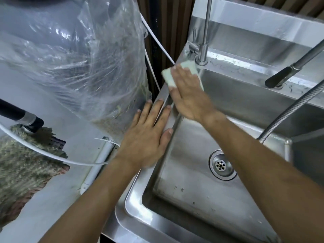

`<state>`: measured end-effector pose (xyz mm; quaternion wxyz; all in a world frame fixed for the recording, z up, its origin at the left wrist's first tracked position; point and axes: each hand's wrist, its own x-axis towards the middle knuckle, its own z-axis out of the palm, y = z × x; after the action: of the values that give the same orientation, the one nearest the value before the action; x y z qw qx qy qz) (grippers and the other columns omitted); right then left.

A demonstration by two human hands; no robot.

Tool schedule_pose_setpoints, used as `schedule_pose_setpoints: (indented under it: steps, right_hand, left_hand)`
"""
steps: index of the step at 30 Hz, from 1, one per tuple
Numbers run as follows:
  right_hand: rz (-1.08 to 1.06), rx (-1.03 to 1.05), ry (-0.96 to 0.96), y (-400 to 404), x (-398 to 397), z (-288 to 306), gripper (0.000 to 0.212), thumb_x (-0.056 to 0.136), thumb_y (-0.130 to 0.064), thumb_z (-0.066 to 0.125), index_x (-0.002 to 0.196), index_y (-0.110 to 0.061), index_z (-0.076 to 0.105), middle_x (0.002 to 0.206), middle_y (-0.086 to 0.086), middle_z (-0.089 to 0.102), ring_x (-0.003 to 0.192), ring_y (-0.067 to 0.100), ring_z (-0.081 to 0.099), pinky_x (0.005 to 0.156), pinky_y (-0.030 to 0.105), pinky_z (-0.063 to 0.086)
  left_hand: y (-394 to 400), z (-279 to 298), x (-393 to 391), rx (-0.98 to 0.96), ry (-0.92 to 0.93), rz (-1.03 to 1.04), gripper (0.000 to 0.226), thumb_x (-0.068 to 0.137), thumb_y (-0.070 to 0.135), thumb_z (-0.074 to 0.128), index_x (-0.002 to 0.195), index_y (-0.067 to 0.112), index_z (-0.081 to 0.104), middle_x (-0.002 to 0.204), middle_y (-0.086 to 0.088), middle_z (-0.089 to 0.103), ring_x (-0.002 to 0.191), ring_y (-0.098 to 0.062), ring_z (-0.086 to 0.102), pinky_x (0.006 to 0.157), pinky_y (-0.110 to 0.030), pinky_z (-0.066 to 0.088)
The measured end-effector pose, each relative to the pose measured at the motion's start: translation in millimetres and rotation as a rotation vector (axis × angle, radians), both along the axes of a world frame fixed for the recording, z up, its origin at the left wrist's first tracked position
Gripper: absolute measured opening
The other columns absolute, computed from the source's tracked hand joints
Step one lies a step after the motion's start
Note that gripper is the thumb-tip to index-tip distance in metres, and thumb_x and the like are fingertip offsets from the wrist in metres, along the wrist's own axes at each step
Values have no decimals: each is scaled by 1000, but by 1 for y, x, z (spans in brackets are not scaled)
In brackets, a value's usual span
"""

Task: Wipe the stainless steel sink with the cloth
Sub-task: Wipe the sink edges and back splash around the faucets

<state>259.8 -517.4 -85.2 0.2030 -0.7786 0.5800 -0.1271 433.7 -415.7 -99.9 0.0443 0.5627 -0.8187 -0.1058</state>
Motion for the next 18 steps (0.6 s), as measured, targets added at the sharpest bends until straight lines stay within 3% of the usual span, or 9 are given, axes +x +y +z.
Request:
schedule_pose_setpoints:
  steps: [5, 12, 18]
  right_hand:
    - [145, 12, 0, 14, -6, -1, 57, 112, -41, 20, 165, -25, 5, 172, -8, -5, 157, 8, -13, 128, 32, -9]
    - [-3, -52, 37, -72, -9, -1, 57, 111, -38, 20, 164, -15, 15, 173, 3, 6, 159, 18, -2, 129, 38, -2]
    - [-43, -36, 9, -45, -4, -2, 61, 111, -40, 19, 164, -13, 5, 172, 6, -3, 159, 20, -7, 129, 38, -5]
  left_hand:
    - [7, -2, 0, -69, -14, -3, 64, 108, 47, 20, 163, 16, 18, 173, -3, 5, 159, -27, 1, 126, -51, 19]
    - [4, 1, -2, -84, -32, -7, 62, 109, 45, 22, 163, 15, 21, 172, -4, 8, 159, -25, 1, 128, -50, 14]
    - [-3, 5, -3, -42, 12, -8, 60, 107, 42, 27, 160, 14, 30, 169, -6, 22, 157, -31, 17, 128, -49, 14]
